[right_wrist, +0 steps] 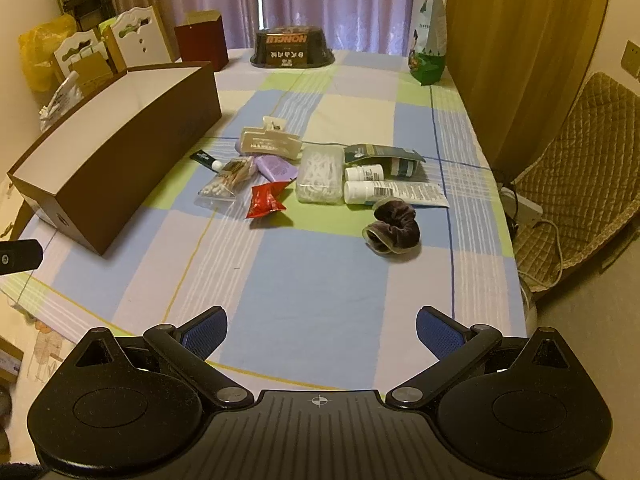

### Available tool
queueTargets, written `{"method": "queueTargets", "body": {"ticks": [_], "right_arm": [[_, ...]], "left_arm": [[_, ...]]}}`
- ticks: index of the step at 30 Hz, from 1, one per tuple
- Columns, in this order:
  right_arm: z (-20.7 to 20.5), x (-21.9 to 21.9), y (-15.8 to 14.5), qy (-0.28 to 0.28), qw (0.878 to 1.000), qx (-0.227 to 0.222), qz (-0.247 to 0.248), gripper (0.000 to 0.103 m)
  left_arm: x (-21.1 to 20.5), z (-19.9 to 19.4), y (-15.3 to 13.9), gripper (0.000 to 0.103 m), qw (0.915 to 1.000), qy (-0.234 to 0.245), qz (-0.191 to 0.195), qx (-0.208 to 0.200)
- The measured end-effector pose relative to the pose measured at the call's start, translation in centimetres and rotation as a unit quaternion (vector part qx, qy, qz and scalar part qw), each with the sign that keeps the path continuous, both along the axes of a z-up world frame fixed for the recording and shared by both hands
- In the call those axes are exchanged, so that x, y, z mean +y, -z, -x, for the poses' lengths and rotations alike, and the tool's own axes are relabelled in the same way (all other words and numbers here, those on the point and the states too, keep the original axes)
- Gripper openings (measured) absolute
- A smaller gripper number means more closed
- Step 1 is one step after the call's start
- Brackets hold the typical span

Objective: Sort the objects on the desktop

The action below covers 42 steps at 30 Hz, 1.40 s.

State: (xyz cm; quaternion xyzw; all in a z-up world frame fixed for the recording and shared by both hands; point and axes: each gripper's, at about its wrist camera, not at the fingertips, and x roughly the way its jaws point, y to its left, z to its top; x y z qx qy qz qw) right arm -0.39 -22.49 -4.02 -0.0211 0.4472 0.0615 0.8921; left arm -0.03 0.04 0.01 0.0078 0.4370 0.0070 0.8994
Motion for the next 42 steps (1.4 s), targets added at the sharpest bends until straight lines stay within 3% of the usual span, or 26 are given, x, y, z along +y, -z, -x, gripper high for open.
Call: {"method": "queueTargets", "body": {"ticks": [42], "right_arm": [[-1.9, 0.4, -0.5, -0.014, 1.000, 0.005, 0.009, 0.103]], "left_arm": [[2.1, 0.1, -0.3, 0.102, 0.9995, -0.031, -0.006, 0.005]]}}
